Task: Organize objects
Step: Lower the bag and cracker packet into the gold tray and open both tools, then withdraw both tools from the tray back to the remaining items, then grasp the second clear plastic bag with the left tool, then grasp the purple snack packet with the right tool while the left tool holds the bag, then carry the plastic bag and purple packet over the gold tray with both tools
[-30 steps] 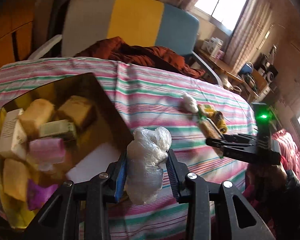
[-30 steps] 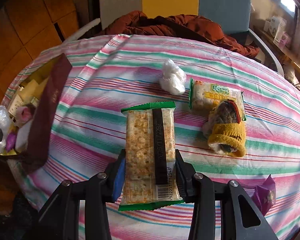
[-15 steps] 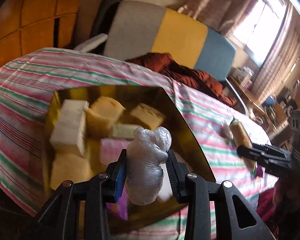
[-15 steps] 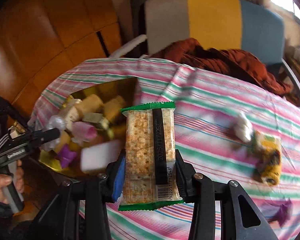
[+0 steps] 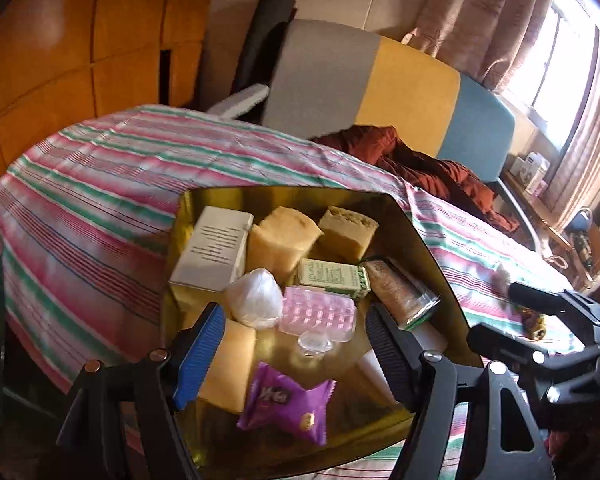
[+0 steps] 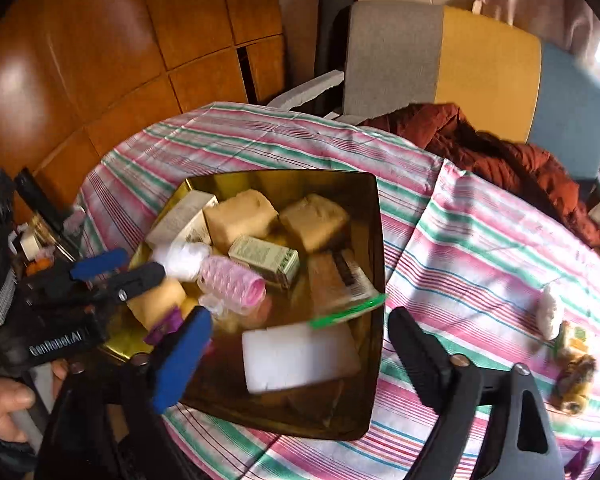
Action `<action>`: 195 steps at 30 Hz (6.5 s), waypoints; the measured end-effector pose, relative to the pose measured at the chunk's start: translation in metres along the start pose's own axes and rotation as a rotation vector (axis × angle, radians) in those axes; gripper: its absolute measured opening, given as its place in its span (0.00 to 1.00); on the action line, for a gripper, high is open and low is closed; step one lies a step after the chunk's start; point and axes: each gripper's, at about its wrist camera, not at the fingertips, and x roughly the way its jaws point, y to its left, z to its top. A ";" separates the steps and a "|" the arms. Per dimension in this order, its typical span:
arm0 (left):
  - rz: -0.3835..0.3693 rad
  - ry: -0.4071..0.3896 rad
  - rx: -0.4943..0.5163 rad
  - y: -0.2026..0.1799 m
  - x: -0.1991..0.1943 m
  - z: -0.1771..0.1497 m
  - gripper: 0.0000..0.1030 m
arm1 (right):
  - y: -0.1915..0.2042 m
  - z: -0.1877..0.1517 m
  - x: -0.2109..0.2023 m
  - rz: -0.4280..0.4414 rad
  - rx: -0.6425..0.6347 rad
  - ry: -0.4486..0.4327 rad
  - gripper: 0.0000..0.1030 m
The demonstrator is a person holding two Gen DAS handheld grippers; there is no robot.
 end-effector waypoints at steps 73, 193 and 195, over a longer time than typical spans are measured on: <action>-0.091 0.032 0.275 -0.101 -0.016 -0.034 0.79 | -0.151 -0.091 -0.057 -0.322 0.296 -0.064 0.98; -0.388 0.211 0.544 -0.289 0.079 -0.078 0.36 | -0.338 -0.191 -0.093 -0.491 0.870 0.065 0.49; -0.390 0.178 0.537 -0.285 0.063 -0.072 0.36 | -0.335 -0.189 -0.097 -0.479 0.864 0.040 0.49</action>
